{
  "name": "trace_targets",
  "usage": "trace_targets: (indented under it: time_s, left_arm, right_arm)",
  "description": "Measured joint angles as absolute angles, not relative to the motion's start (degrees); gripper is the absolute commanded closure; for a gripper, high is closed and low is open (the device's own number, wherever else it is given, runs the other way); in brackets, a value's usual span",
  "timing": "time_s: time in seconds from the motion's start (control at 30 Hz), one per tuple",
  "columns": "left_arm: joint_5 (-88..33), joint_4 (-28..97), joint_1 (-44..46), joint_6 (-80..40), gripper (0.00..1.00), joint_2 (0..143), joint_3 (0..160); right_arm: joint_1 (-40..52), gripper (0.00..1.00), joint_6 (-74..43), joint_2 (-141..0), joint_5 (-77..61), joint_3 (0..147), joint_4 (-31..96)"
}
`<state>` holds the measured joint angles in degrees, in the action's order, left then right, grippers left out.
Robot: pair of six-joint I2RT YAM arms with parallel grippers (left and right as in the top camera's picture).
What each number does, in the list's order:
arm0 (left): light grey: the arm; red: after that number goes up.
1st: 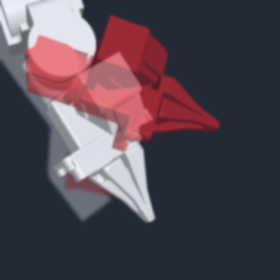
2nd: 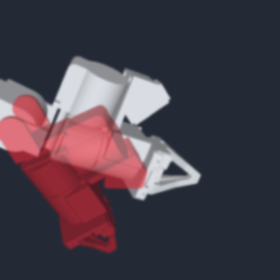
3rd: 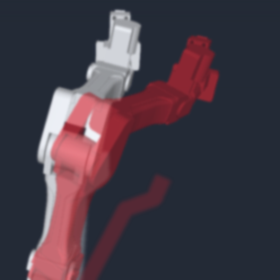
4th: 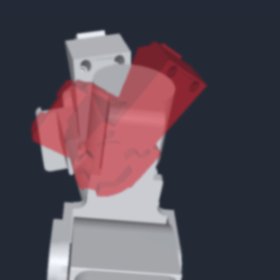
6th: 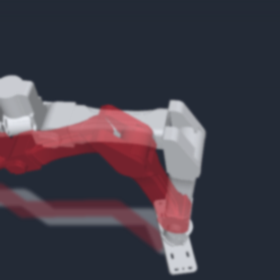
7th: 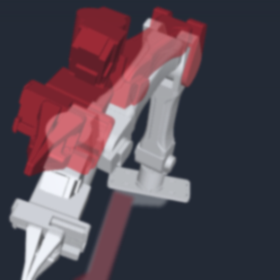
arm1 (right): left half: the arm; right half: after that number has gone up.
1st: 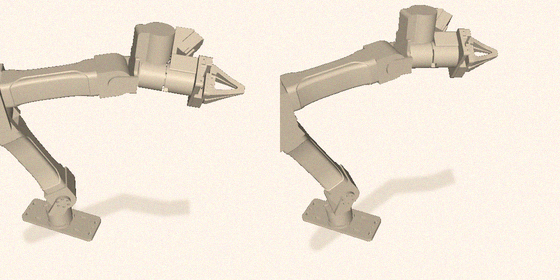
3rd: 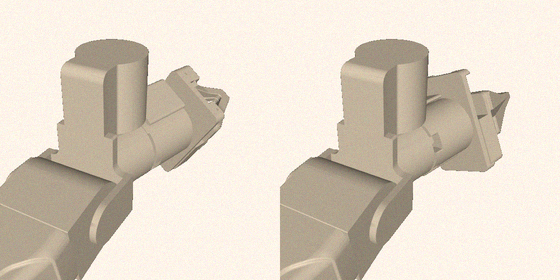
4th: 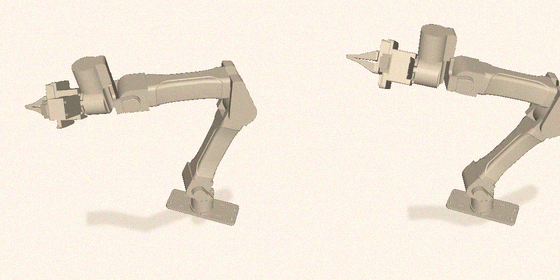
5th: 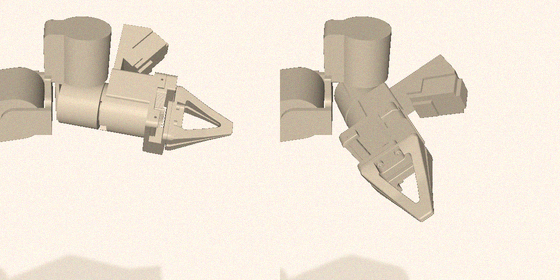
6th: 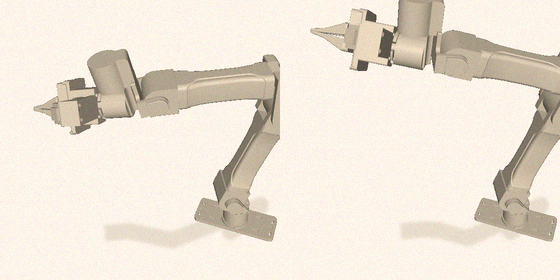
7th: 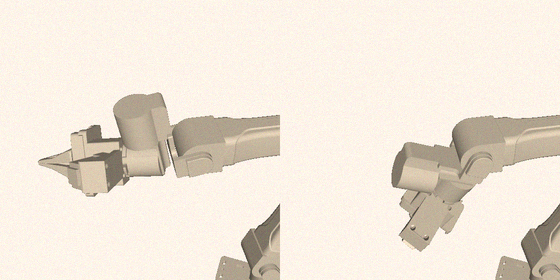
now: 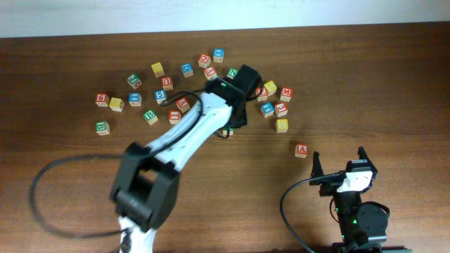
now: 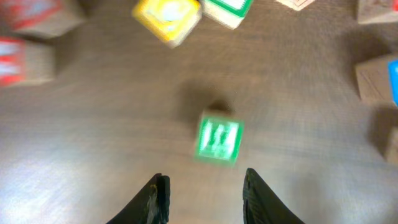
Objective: Spell out RSS
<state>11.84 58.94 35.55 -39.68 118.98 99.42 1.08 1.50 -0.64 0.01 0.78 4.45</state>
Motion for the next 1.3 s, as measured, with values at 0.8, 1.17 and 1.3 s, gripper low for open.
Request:
trace_targets:
  time_s: [0.8, 1.17, 1.3]
  left_arm:
    - [5.6, 38.6, 33.6, -24.7, 0.73, 123.1, 87.4]
    - [5.4, 69.0, 29.6, -26.7, 0.73, 103.6, 91.0]
    - [5.3, 57.3, 28.6, -26.9, 0.76, 103.7, 74.4]
  right_arm:
    - [1.1, 0.02, 1.5, -0.6, 0.0, 0.8, 4.4]
    - [1.1, 0.02, 1.5, -0.6, 0.0, 0.8, 4.4]
    - [1.1, 0.02, 1.5, -0.6, 0.0, 0.8, 4.4]
